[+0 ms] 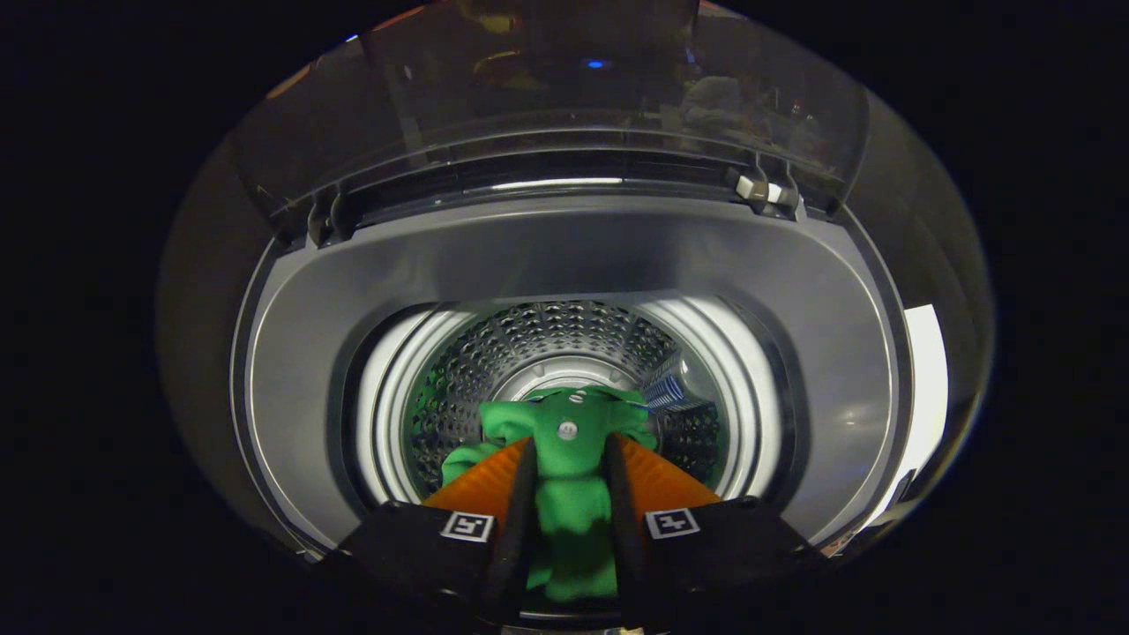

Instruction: Put the clothes into the washing machine and then close the washing machine lid.

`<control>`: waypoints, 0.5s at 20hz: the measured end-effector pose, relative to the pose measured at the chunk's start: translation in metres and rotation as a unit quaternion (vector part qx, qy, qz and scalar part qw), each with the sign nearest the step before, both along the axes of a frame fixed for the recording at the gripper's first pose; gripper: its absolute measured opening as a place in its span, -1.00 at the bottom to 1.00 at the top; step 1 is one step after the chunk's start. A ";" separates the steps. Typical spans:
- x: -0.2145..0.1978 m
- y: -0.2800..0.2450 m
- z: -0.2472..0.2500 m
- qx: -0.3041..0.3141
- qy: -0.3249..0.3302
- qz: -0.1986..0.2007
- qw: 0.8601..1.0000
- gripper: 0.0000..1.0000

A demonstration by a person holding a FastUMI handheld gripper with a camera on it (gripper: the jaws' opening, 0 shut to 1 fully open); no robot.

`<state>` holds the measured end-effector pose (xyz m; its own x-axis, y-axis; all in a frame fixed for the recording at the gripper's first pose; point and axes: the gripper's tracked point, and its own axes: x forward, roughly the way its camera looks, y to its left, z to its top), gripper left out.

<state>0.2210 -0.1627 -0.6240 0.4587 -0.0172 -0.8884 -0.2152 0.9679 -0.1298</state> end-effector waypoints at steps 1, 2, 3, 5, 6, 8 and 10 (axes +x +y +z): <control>-0.001 0.000 0.005 0.000 -0.003 -0.005 1.000 -0.03; -0.003 0.002 0.013 0.007 -0.007 -0.006 1.000 -0.04; -0.006 0.004 0.021 0.011 -0.010 -0.006 1.000 0.13; -0.009 0.001 0.038 0.009 -0.018 -0.001 1.000 0.47; -0.011 0.000 0.051 0.006 -0.028 -0.001 1.000 0.63; -0.008 0.003 0.082 0.012 -0.054 0.003 0.998 0.97; -0.003 0.008 0.120 0.020 -0.081 0.011 0.996 0.97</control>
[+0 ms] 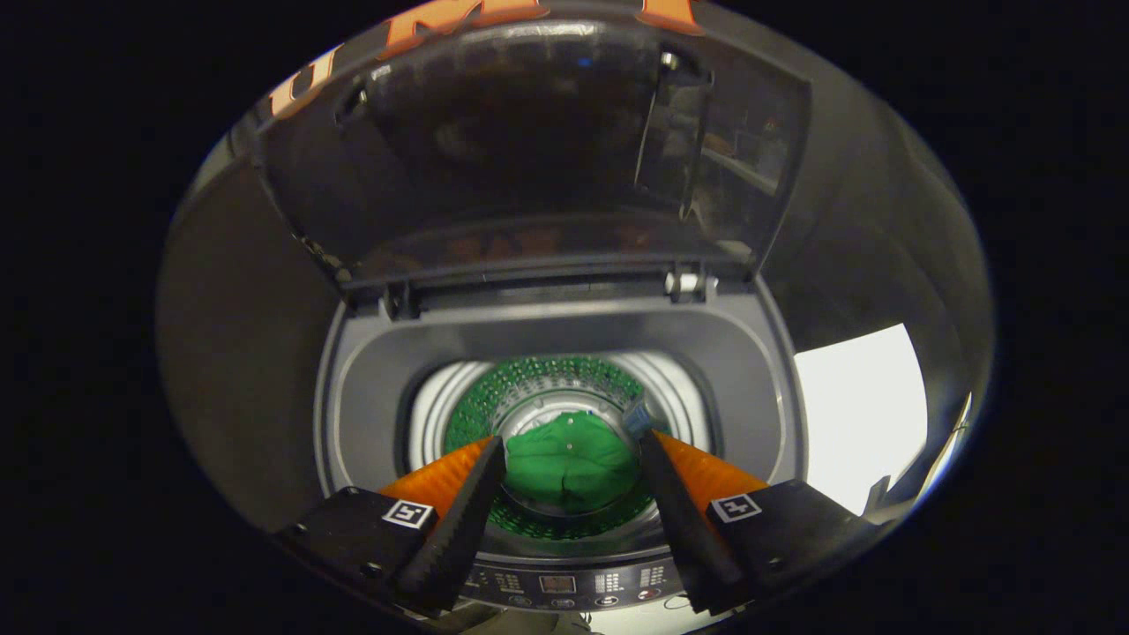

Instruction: Put the clothes into the washing machine and then close the washing machine lid.

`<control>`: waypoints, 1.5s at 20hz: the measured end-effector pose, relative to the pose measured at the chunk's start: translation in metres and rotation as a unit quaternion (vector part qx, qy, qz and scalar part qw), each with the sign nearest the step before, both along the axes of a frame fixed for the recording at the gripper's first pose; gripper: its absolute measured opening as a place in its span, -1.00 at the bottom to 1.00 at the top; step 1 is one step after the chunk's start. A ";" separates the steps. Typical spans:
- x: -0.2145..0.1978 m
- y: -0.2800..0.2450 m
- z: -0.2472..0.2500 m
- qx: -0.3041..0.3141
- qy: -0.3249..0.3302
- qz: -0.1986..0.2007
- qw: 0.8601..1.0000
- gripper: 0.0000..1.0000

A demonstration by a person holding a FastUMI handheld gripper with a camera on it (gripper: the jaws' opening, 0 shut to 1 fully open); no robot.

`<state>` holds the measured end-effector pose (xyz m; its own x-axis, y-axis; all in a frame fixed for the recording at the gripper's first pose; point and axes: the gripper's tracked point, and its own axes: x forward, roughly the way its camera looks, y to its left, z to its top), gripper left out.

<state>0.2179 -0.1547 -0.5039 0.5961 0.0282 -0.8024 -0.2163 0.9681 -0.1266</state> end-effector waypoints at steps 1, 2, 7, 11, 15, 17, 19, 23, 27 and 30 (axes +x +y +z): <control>0.005 0.004 0.023 0.002 -0.016 0.007 1.000 0.97; 0.009 0.007 0.046 0.004 -0.033 0.012 0.999 0.97; 0.035 0.030 0.162 0.034 -0.114 0.029 0.993 0.96; 0.068 0.051 0.224 0.073 -0.157 0.031 0.984 0.95; 0.103 0.073 0.257 0.083 -0.191 0.034 0.978 0.98; 0.120 0.088 0.262 0.087 -0.199 0.039 0.975 0.98; 0.142 0.098 0.256 0.084 -0.201 0.035 0.975 0.98; 0.169 0.118 0.239 0.080 -0.198 0.038 0.976 0.98; 0.184 0.125 0.226 0.072 -0.194 0.042 0.977 0.99; 0.181 0.129 0.216 0.069 -0.189 0.048 0.978 0.99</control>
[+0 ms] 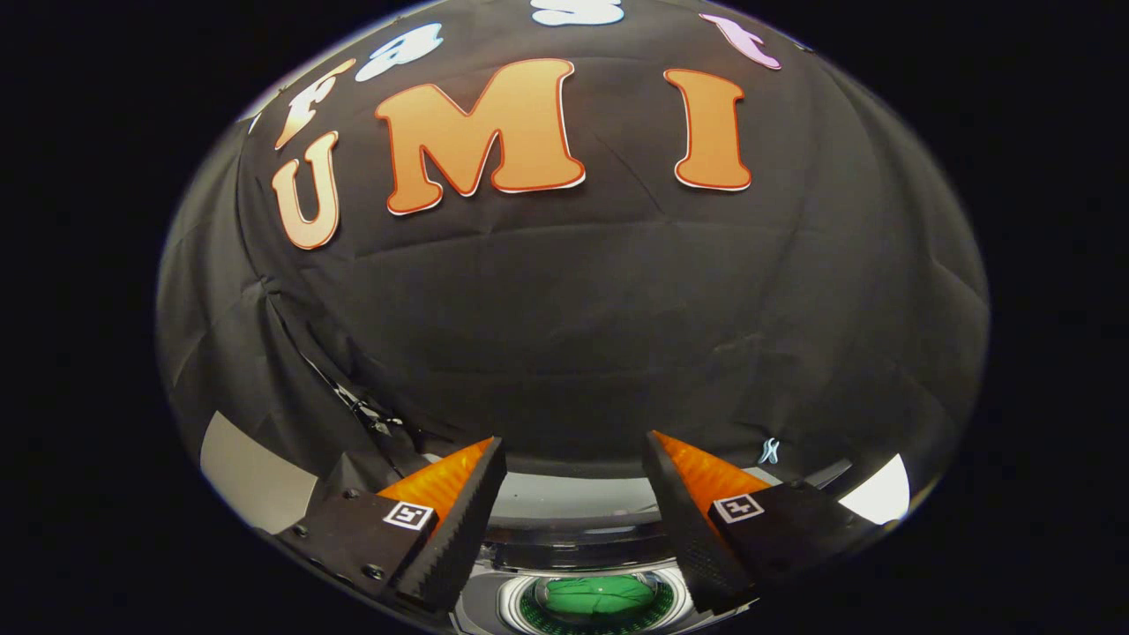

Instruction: Put the clothes into the washing machine and then close the washing machine lid.

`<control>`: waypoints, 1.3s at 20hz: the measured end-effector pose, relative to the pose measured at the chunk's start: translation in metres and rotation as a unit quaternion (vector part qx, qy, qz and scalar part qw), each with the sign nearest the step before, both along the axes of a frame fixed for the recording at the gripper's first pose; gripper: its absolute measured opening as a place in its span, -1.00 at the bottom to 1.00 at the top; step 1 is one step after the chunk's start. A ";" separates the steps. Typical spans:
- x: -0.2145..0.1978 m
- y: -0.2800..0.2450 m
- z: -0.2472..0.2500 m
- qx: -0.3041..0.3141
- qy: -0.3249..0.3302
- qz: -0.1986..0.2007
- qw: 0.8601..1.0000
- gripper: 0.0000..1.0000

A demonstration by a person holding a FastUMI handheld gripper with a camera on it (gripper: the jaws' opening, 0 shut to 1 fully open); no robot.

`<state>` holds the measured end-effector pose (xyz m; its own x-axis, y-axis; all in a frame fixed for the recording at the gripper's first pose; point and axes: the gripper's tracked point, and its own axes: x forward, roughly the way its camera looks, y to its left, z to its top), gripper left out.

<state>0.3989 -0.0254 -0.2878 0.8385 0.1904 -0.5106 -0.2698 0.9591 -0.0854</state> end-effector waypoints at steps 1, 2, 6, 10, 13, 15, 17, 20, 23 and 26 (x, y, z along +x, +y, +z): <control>-0.001 -0.001 -0.005 -0.005 0.002 0.000 1.000 0.99; -0.001 -0.003 -0.010 -0.010 0.006 -0.001 1.000 0.99; -0.003 -0.009 -0.025 -0.022 0.015 0.000 1.000 0.99; -0.005 -0.010 -0.025 -0.025 0.018 0.001 1.000 0.99; -0.005 -0.009 -0.027 -0.026 0.019 0.000 0.999 1.00; -0.007 -0.010 -0.026 -0.024 0.015 0.003 1.000 1.00; -0.010 -0.011 -0.025 -0.020 0.003 0.003 1.000 1.00; -0.017 -0.012 -0.024 -0.016 -0.013 0.008 1.000 1.00; -0.025 -0.015 -0.024 -0.015 -0.014 0.015 1.000 1.00; -0.033 -0.018 -0.022 -0.013 -0.019 0.016 1.000 1.00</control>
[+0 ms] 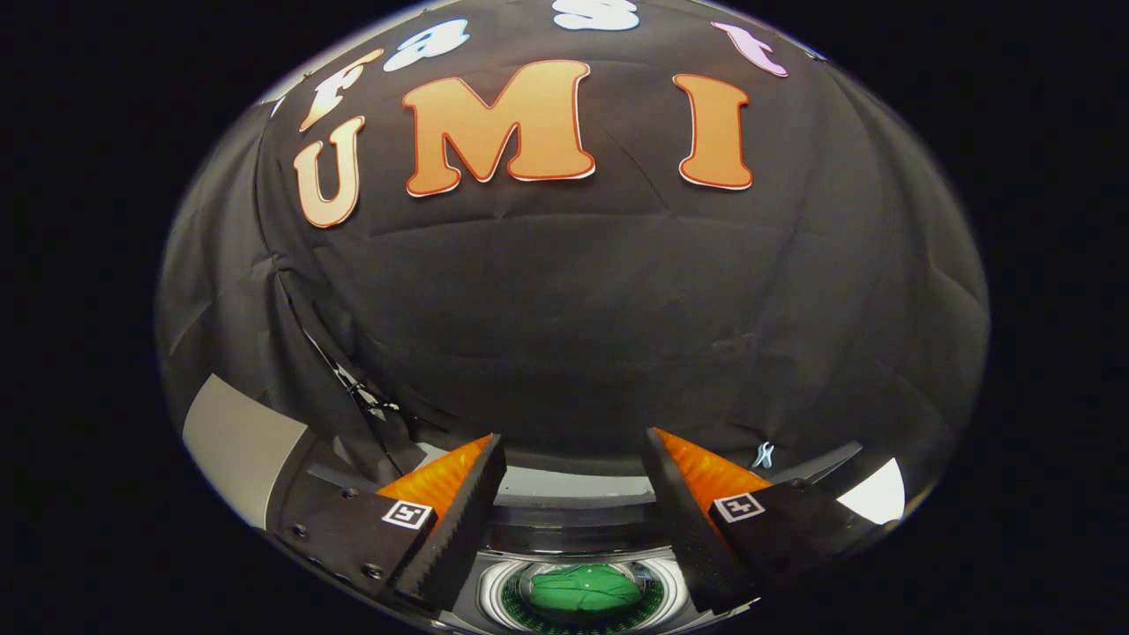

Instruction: Put the clothes into the washing machine and then close the washing machine lid.

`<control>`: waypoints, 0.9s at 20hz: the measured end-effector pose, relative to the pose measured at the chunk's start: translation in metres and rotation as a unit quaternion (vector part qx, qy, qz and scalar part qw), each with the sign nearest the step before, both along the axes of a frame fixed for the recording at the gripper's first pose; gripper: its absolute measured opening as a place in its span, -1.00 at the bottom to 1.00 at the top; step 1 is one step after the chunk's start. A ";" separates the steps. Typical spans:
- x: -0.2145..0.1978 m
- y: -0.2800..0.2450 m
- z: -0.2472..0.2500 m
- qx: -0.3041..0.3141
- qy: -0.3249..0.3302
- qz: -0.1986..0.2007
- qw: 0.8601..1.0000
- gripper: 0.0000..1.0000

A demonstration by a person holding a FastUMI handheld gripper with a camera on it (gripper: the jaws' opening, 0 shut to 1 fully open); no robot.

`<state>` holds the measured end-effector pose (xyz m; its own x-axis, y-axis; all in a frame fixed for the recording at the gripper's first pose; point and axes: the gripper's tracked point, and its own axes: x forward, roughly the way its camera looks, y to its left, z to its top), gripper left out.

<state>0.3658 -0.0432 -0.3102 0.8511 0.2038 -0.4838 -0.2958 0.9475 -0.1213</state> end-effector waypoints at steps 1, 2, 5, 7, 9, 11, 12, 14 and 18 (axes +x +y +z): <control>-0.002 -0.001 -0.001 0.001 -0.002 0.000 1.000 1.00; -0.005 -0.001 0.000 0.001 -0.005 0.001 1.000 1.00; -0.018 -0.004 0.000 0.002 -0.008 0.003 1.000 1.00; -0.025 -0.007 0.000 0.002 -0.012 0.005 1.000 1.00; -0.032 -0.008 0.000 0.004 -0.020 0.008 1.000 1.00; -0.039 -0.010 -0.001 0.009 -0.025 0.012 1.000 1.00; -0.043 -0.011 -0.002 0.010 -0.025 0.015 1.000 1.00; -0.052 -0.014 -0.005 0.011 -0.021 0.019 1.000 1.00; -0.065 -0.019 -0.006 0.017 -0.037 0.021 0.999 1.00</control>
